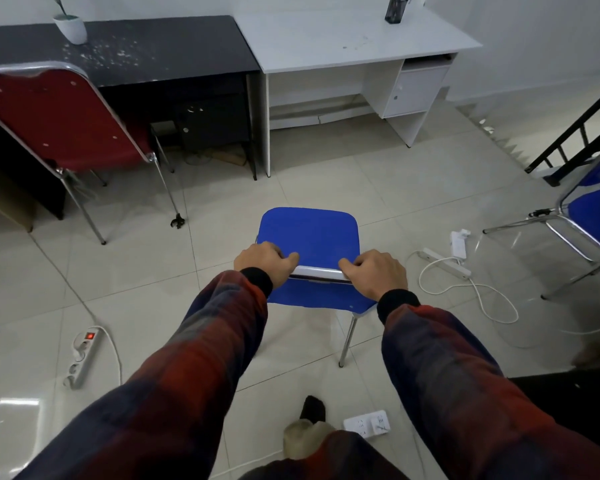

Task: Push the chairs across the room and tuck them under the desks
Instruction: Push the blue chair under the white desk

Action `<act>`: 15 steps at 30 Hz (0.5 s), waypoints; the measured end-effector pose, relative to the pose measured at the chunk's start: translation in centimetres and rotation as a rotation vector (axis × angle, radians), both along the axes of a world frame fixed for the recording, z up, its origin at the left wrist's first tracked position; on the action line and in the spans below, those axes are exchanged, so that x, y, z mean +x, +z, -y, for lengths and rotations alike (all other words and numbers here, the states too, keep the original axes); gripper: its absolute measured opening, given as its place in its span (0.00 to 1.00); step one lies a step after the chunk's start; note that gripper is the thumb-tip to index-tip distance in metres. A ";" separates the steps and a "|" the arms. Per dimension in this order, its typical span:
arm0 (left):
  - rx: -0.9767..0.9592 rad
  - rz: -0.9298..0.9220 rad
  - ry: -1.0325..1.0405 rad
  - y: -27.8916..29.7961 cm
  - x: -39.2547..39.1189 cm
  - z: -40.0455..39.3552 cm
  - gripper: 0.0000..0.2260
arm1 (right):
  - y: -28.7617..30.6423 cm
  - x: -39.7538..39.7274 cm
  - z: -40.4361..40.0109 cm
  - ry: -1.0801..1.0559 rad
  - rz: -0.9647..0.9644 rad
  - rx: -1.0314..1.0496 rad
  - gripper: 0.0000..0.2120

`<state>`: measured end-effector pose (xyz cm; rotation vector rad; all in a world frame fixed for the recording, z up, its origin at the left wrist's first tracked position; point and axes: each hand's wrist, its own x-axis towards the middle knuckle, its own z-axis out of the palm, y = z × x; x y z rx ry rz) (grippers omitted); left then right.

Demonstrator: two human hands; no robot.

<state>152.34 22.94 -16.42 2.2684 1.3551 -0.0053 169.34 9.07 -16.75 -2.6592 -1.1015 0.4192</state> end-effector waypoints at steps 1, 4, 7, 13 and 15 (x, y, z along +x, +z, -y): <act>0.002 0.000 -0.002 -0.1 0.5 -0.2 0.20 | 0.0 0.5 -0.3 0.005 0.001 -0.002 0.24; 0.001 -0.004 -0.008 -0.1 2.2 -1.0 0.20 | 0.1 2.2 -1.2 0.006 -0.006 -0.007 0.24; 0.003 -0.006 0.005 -0.1 3.7 -1.5 0.20 | 0.3 4.0 -2.0 0.017 0.002 -0.006 0.25; -0.028 0.000 0.011 -0.1 6.4 -0.8 0.20 | 0.1 7.8 -2.1 0.048 0.016 -0.022 0.23; -0.032 0.000 0.023 0.1 7.2 -1.0 0.19 | 0.2 8.6 -2.5 0.045 0.006 -0.019 0.23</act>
